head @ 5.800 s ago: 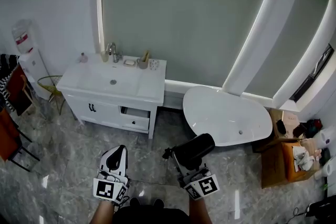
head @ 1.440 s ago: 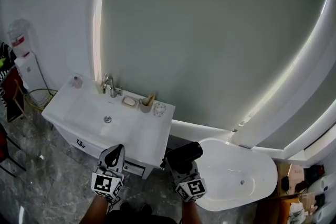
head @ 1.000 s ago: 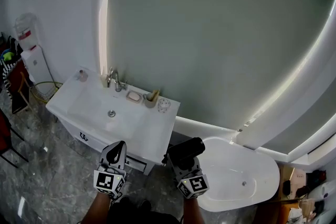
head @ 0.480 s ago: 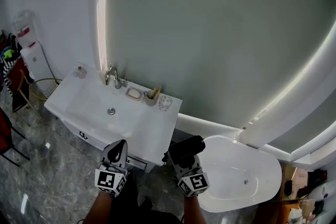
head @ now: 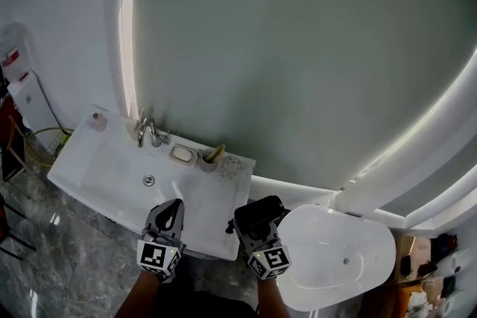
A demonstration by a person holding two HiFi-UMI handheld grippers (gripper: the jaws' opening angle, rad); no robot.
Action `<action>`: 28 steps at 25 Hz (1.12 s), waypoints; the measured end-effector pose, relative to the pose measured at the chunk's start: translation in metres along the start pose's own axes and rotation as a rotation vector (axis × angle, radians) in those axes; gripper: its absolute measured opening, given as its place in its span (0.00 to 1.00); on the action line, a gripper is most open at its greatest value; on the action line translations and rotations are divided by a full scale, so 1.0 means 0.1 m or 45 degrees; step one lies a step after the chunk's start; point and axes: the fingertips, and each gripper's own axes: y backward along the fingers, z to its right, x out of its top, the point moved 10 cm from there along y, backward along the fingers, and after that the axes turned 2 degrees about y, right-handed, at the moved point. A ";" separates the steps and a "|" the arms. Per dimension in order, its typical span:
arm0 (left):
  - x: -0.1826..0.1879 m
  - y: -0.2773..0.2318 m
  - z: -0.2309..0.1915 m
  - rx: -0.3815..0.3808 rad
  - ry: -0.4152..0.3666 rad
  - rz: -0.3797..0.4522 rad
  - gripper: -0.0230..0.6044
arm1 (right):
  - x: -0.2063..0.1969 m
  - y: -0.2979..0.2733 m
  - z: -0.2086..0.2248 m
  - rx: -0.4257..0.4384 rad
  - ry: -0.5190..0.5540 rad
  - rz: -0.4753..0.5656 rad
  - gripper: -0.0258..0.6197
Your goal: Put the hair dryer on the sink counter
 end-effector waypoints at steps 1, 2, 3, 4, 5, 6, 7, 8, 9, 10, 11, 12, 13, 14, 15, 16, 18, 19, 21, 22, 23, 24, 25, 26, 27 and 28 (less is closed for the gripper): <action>0.00 -0.08 -0.08 -0.016 0.002 0.001 0.08 | -0.01 -0.11 0.00 -0.007 0.001 -0.008 0.39; -0.01 -0.14 -0.16 -0.028 0.004 -0.001 0.08 | -0.01 -0.20 0.00 -0.012 0.004 -0.017 0.39; 0.00 -0.19 -0.23 -0.038 0.008 -0.002 0.08 | -0.01 -0.29 0.00 -0.017 0.008 -0.025 0.39; 0.00 -0.25 -0.29 -0.048 0.012 -0.003 0.08 | -0.02 -0.37 0.00 -0.022 0.013 -0.033 0.39; -0.01 -0.30 -0.35 -0.058 0.016 -0.006 0.08 | -0.03 -0.45 0.00 -0.026 0.016 -0.041 0.39; -0.02 -0.35 -0.40 -0.068 0.018 -0.010 0.08 | -0.05 -0.52 0.00 -0.030 0.016 -0.050 0.39; -0.04 -0.40 -0.44 -0.077 0.019 -0.014 0.08 | -0.07 -0.57 0.02 -0.033 0.015 -0.061 0.39; -0.05 -0.45 -0.46 -0.086 0.019 -0.019 0.08 | -0.08 -0.62 0.05 -0.037 0.012 -0.074 0.39; -0.06 -0.49 -0.47 -0.093 0.018 -0.024 0.08 | -0.11 -0.66 0.08 -0.041 0.007 -0.090 0.39; -0.08 -0.54 -0.49 -0.098 0.018 -0.029 0.08 | -0.13 -0.70 0.10 -0.043 0.000 -0.105 0.39; -0.09 -0.58 -0.51 -0.099 0.018 -0.033 0.08 | -0.16 -0.74 0.12 -0.044 -0.009 -0.117 0.39; -0.11 -0.61 -0.53 -0.097 0.017 -0.037 0.08 | -0.19 -0.78 0.15 -0.042 -0.018 -0.129 0.39; -0.13 -0.64 -0.55 -0.095 0.015 -0.043 0.08 | -0.22 -0.81 0.16 -0.040 -0.027 -0.141 0.39; -0.15 -0.67 -0.55 -0.093 0.013 -0.049 0.08 | -0.25 -0.83 0.18 -0.036 -0.035 -0.155 0.39; -0.18 -0.69 -0.55 -0.089 0.013 -0.057 0.08 | -0.28 -0.86 0.20 -0.032 -0.042 -0.172 0.39; -0.21 -0.70 -0.53 -0.084 0.015 -0.065 0.08 | -0.31 -0.88 0.23 -0.028 -0.049 -0.195 0.39; -0.27 -0.72 -0.51 -0.070 0.023 -0.081 0.08 | -0.39 -0.93 0.26 -0.015 -0.073 -0.247 0.39; -0.29 -0.72 -0.51 -0.063 0.027 -0.088 0.08 | -0.43 -0.96 0.28 -0.006 -0.089 -0.275 0.39; -0.30 -0.73 -0.51 -0.052 0.028 -0.095 0.08 | -0.51 -1.04 0.31 0.010 -0.117 -0.336 0.39; -0.30 -0.74 -0.49 -0.048 0.027 -0.097 0.08 | -0.57 -1.07 0.34 0.015 -0.128 -0.374 0.39; -0.30 -0.73 -0.48 -0.043 0.029 -0.096 0.08 | -0.63 -1.10 0.35 0.017 -0.140 -0.418 0.39; -0.30 -0.71 -0.47 -0.036 0.033 -0.094 0.08 | -0.70 -1.13 0.37 0.018 -0.156 -0.467 0.39; -0.30 -0.70 -0.46 -0.029 0.037 -0.092 0.08 | -0.78 -1.17 0.39 0.019 -0.182 -0.516 0.39; -0.31 -0.69 -0.46 -0.024 0.039 -0.089 0.08 | -0.86 -1.21 0.41 0.017 -0.220 -0.565 0.39; -0.32 -0.69 -0.47 -0.020 0.041 -0.087 0.08 | -0.95 -1.27 0.44 0.012 -0.268 -0.611 0.39; -0.32 -0.68 -0.47 -0.014 0.043 -0.087 0.08 | -1.05 -1.32 0.47 0.003 -0.322 -0.658 0.39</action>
